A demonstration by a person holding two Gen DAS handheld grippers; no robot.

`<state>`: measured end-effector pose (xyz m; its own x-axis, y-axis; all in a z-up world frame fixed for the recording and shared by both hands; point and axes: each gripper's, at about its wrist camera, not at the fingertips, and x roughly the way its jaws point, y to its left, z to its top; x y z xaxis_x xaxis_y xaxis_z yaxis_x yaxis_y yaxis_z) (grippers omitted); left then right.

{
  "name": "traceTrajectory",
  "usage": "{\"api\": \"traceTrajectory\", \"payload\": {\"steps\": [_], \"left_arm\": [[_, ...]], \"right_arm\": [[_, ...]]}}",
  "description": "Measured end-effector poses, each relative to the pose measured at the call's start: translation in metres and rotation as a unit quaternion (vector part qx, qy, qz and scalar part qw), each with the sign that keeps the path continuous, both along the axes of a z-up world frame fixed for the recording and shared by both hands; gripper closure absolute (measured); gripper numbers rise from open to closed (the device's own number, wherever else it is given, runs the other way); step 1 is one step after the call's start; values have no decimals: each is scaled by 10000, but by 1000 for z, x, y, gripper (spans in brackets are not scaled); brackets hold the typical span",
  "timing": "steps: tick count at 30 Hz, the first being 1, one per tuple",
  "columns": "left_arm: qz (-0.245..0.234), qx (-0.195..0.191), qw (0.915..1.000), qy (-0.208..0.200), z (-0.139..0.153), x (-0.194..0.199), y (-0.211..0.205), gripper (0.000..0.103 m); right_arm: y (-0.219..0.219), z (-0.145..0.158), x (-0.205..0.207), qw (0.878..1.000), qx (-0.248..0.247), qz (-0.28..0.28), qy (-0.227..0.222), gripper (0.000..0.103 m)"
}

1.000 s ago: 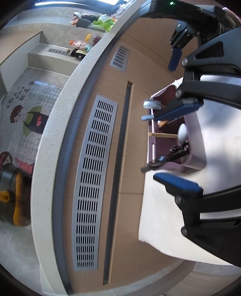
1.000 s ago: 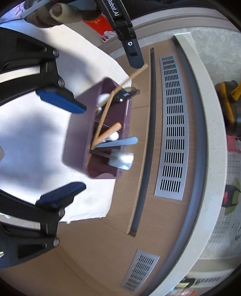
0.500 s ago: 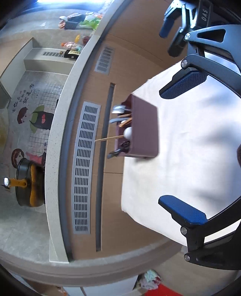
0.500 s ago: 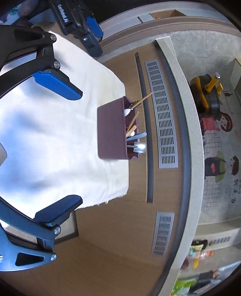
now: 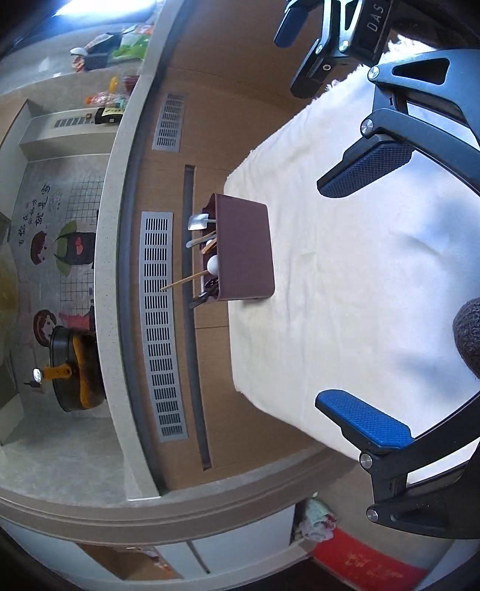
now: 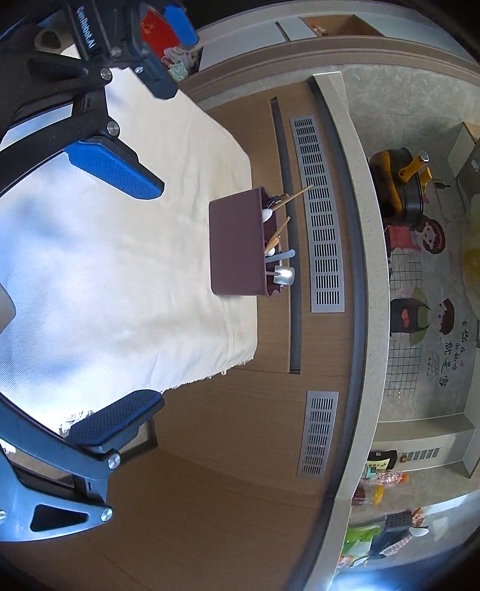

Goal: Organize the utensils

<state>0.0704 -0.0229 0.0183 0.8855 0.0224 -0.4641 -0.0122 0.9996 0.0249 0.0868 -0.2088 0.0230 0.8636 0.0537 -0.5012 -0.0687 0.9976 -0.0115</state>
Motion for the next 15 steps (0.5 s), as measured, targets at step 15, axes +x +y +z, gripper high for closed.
{"api": "traceTrajectory", "payload": {"steps": [15], "left_arm": [[5,-102,9999,71,1,-2,6,0]], "right_arm": [[-4,0,-4,10000,-83,-37,-14,0]]}}
